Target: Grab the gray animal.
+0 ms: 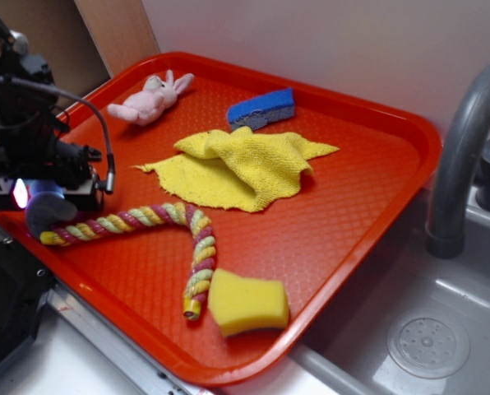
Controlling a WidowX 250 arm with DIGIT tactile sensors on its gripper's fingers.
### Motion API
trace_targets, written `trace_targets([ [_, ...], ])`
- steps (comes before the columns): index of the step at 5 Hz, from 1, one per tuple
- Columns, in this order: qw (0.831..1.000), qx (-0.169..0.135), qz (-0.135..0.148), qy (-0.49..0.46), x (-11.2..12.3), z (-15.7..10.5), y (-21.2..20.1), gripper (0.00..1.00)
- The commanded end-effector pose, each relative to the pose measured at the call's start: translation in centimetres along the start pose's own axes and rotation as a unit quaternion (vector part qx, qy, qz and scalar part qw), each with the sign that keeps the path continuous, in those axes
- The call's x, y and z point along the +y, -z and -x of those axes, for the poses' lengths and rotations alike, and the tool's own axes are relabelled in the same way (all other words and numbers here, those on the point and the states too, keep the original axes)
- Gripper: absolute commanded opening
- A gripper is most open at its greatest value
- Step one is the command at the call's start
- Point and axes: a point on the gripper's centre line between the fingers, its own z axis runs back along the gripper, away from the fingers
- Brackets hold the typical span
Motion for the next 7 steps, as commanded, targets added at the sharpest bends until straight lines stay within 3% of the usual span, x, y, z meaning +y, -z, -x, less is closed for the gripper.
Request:
trace_targets([
  [1,1.000,0.003,-0.005,0.007,1.0,2.7,1.3,0.00],
  [3,0.999,-0.018,0.008,0.027,1.3,1.9,0.3,0.00],
  [4,0.997,-0.053,0.024,0.043,1.1,-0.3,-3.5,0.00],
  [5,0.993,-0.057,0.073,0.067,-0.4,-2.9,-8.7,0.00],
  [6,0.981,-0.085,0.139,0.107,-2.8,-4.4,-14.6,0.00],
  [7,0.965,-0.108,0.167,0.169,-4.1,-4.3,-20.3,0.00],
])
